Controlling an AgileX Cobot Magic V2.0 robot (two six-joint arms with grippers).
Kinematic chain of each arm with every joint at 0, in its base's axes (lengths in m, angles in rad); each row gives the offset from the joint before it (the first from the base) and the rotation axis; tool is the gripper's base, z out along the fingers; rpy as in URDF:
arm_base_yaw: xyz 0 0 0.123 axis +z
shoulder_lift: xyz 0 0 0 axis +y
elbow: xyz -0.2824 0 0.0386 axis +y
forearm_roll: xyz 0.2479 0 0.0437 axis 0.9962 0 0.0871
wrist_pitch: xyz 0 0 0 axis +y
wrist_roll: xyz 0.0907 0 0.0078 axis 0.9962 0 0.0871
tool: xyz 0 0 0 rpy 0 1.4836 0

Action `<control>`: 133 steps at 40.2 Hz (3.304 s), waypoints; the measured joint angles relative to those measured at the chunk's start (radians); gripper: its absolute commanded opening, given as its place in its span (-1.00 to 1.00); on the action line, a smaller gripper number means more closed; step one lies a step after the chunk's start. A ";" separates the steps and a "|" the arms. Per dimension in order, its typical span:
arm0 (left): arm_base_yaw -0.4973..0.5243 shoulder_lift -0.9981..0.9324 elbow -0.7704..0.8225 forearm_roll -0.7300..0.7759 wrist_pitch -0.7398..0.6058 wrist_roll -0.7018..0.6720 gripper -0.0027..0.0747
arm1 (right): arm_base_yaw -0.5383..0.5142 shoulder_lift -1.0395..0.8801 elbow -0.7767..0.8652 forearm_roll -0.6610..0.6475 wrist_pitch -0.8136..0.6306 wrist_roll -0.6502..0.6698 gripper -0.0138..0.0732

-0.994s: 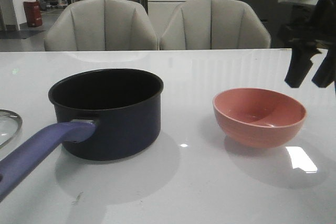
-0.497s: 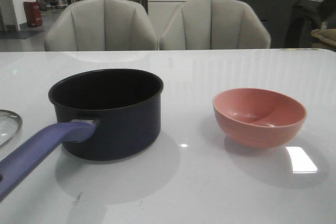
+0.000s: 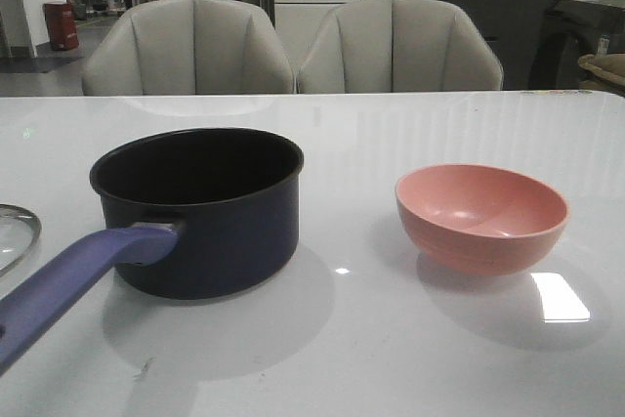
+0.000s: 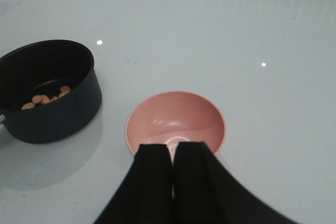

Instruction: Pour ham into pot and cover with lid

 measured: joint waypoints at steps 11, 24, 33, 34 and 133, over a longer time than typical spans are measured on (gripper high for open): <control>0.067 0.168 -0.155 -0.008 0.197 -0.004 0.73 | 0.000 -0.023 0.015 0.001 0.070 0.000 -0.34; 0.181 0.486 -0.408 -0.015 0.453 -0.071 0.75 | 0.000 -0.024 0.016 0.001 0.082 0.000 -0.34; 0.228 0.750 -0.571 -0.056 0.583 -0.080 0.75 | 0.000 -0.024 0.016 0.001 0.083 0.000 -0.34; 0.229 0.784 -0.583 -0.058 0.594 -0.080 0.75 | 0.000 -0.024 0.016 0.001 0.083 0.000 -0.34; 0.300 1.727 -1.100 -0.011 0.814 -0.157 -0.64 | 0.000 -0.025 0.016 0.001 0.083 0.000 -0.34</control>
